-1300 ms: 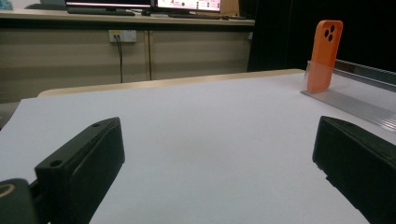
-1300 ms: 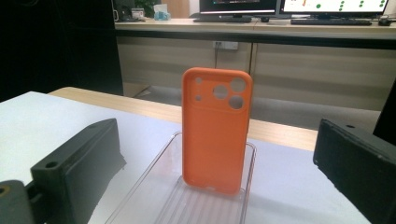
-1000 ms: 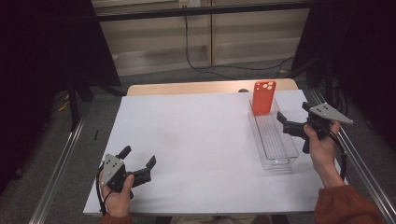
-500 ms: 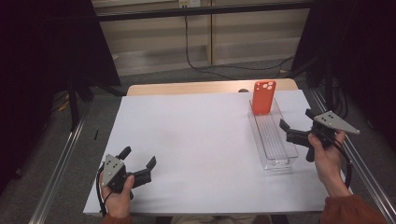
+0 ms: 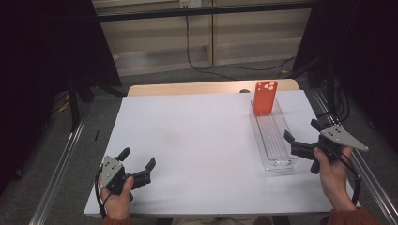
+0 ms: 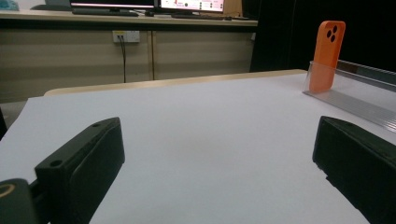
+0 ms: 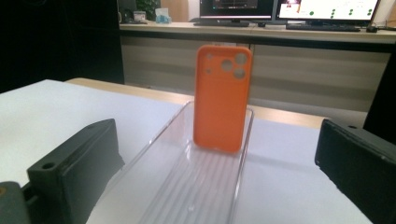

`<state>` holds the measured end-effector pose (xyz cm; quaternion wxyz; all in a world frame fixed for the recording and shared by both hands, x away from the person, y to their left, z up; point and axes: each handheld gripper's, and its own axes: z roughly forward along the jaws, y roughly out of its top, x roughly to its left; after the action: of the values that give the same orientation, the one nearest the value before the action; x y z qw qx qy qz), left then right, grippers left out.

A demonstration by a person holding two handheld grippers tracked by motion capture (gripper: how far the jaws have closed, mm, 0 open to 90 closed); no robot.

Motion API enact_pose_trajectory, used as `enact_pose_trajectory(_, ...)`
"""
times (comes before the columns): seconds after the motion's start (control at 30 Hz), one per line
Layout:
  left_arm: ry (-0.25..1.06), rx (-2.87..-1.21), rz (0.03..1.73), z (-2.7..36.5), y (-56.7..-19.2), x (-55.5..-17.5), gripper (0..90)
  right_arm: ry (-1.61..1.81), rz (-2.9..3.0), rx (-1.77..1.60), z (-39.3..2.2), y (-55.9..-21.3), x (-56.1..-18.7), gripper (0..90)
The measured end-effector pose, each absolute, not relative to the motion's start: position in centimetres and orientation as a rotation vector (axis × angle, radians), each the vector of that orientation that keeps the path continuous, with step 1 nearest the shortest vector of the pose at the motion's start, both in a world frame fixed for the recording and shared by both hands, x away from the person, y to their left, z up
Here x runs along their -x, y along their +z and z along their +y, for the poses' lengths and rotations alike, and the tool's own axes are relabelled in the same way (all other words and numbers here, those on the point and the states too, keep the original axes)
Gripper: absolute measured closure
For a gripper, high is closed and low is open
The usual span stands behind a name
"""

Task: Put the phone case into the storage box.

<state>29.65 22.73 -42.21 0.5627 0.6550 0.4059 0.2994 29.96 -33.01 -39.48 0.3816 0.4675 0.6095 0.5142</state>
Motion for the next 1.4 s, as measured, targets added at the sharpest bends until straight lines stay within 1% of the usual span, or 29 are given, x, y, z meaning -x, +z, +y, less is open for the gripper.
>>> enact_pose_trajectory(0.63, 0.707, -1.557, 0.959, 22.8, -42.3, -29.0, 2.2, 1.259, 1.52, -1.242, -33.9, -41.0, -26.3, 0.0)
enact_pose_trajectory(1.0, 0.712, -1.553, 0.987, 23.3, -42.4, -28.7, 2.2, 1.223, 1.505, -1.278, -34.2, -42.4, -24.5, 0.0)
enact_pose_trajectory(1.17, 0.715, -1.573, 1.005, 23.7, -42.6, -28.4, 2.2, 1.22, 1.466, -1.272, -34.7, -42.7, -23.8, 0.0)
enact_pose_trajectory(1.4, 0.702, -1.545, 1.019, 24.1, -42.6, -28.4, 2.2, 1.228, 1.444, -1.286, -35.3, -43.2, -23.5, 0.0)
